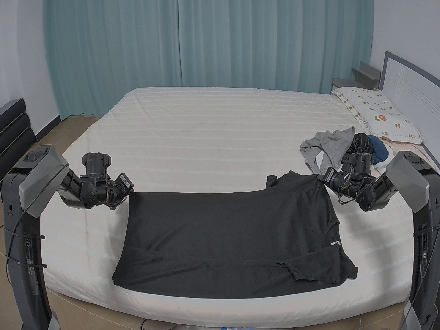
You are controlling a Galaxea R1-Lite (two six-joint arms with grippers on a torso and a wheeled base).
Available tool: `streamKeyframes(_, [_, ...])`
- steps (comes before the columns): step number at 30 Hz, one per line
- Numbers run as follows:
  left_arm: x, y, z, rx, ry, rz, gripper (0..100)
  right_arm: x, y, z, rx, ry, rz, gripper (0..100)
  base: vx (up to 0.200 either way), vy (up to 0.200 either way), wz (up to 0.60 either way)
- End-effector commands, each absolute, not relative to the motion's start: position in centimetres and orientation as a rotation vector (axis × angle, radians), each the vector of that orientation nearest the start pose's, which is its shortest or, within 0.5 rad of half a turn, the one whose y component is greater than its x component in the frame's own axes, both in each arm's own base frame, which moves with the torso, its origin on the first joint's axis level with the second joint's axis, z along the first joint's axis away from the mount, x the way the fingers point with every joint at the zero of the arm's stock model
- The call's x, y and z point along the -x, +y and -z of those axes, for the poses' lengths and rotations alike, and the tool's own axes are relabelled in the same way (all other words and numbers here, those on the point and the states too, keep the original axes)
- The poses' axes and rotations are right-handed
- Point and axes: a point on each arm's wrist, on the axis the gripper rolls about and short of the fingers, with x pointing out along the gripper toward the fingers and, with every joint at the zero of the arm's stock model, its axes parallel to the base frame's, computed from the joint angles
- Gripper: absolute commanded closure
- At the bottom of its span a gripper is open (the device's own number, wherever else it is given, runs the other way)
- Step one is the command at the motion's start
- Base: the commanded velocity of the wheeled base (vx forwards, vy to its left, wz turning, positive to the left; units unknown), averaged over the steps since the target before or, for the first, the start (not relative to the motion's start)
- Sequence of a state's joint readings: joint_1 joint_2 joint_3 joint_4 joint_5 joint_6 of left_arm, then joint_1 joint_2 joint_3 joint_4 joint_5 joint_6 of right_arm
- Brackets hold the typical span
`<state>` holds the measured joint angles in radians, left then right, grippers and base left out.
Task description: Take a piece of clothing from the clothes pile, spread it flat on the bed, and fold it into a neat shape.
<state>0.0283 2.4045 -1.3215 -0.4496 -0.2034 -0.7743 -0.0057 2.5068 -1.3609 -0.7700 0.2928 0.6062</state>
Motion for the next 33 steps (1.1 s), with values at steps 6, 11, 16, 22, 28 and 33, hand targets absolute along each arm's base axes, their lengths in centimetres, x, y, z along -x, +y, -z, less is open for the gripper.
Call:
streamKeyframes(6, [-44.3, 0.8, -2.6, 0.815, 0.681, -0.088, 100, -46.1, 0.2, -2.2, -0.660, 0.477, -0.190, 100, 0.000, 0.000, 0.00])
streamKeyframes(11, [-43.7, 0.7, -4.1, 0.814, 0.660, -0.076, 100, -45.1, -0.3, -3.3, -0.663, 0.475, -0.192, 100, 0.000, 0.000, 0.00])
streamKeyframes(16, [-43.3, 0.7, -4.8, 0.813, 0.653, -0.069, 100, -44.2, -0.8, -3.8, -0.672, 0.481, -0.199, 100, 0.000, 0.000, 0.00])
streamKeyframes(22, [-43.4, 0.6, -4.9, 0.813, 0.651, -0.065, 100, -43.6, -1.0, -3.2, -0.673, 0.481, -0.193, 100, 0.000, 0.000, 0.00])
streamKeyframes(28, [-43.1, 0.7, -4.6, 0.813, 0.665, -0.072, 100, -42.7, -1.0, -2.6, -0.675, 0.518, -0.207, 100, 0.000, 0.000, 0.00])
streamKeyframes(33, [-41.6, 0.7, -5.3, 0.788, 0.678, -0.066, 100, -40.7, -1.7, -3.6, -0.691, 0.539, -0.232, 100, 0.000, 0.000, 0.00])
